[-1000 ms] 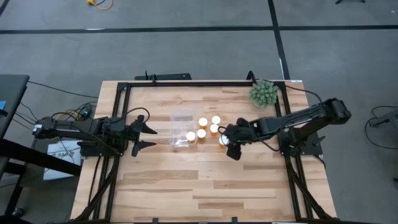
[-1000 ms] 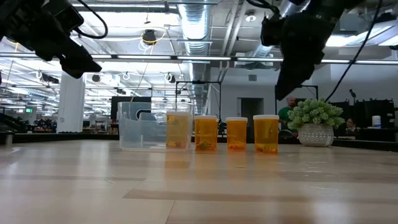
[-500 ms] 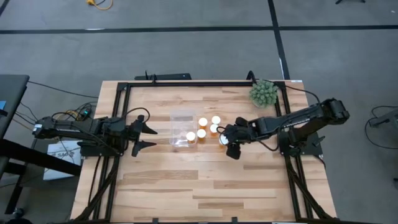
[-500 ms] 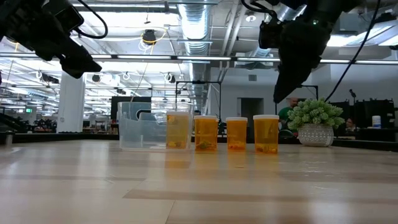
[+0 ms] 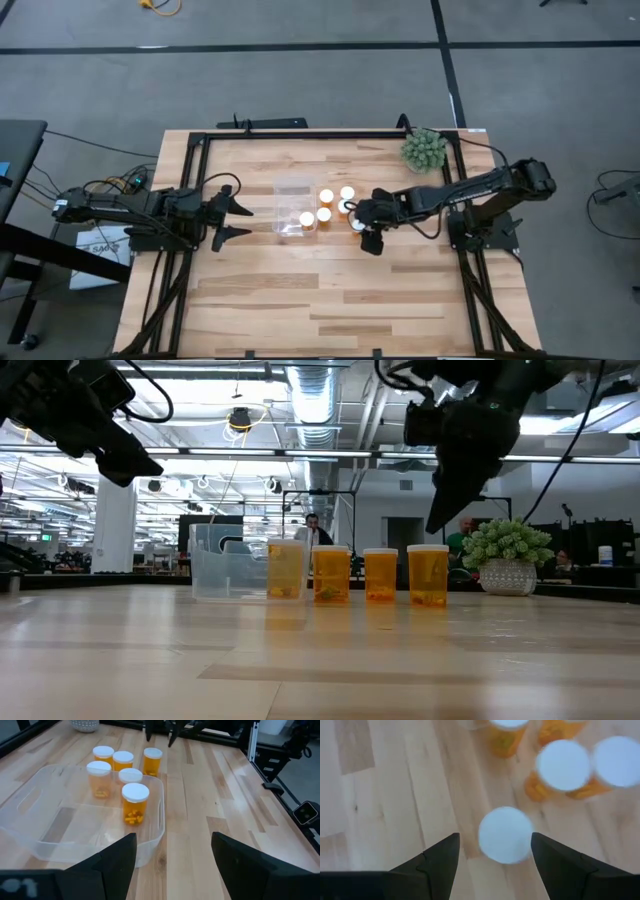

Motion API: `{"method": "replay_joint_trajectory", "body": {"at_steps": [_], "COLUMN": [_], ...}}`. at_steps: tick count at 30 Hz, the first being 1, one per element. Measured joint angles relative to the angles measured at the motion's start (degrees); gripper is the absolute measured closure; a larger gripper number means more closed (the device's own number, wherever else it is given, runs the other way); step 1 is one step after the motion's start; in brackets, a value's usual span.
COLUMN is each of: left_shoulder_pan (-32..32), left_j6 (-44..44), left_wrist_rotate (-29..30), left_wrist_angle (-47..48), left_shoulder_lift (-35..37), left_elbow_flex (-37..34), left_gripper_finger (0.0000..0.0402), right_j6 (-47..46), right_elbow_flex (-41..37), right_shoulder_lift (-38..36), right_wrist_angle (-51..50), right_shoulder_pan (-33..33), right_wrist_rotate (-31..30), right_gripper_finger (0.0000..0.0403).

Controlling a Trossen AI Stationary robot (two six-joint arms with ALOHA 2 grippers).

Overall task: Pick and place pill bottles into a basket
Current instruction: Put the orange pill bottle into the transparent container

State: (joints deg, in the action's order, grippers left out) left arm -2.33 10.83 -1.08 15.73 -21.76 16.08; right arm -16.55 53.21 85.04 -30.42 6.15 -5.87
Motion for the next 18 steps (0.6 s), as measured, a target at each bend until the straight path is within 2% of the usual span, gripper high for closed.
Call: {"method": "replay_joint_trajectory", "body": {"at_steps": [8, 18], "left_shoulder_pan": [0.00, 0.00], "left_j6": [0.51, 1.69], "left_wrist_rotate": [-0.02, -0.02], "left_wrist_angle": [0.21, 0.19], "left_shoulder_lift": [0.00, 0.00], "left_elbow_flex": [0.00, -0.02], "left_gripper_finger": [0.0154, 0.0154], "right_j6": [0.70, 2.40], "right_elbow_flex": [1.12, 1.53], "right_shoulder_lift": [3.39, 3.38], "right_wrist_angle": [-0.64, -1.97], "right_shoulder_pan": [-0.29, -0.58], "right_wrist_rotate": [-0.65, -1.57], "right_gripper_finger": [0.0162, 0.0162]}}
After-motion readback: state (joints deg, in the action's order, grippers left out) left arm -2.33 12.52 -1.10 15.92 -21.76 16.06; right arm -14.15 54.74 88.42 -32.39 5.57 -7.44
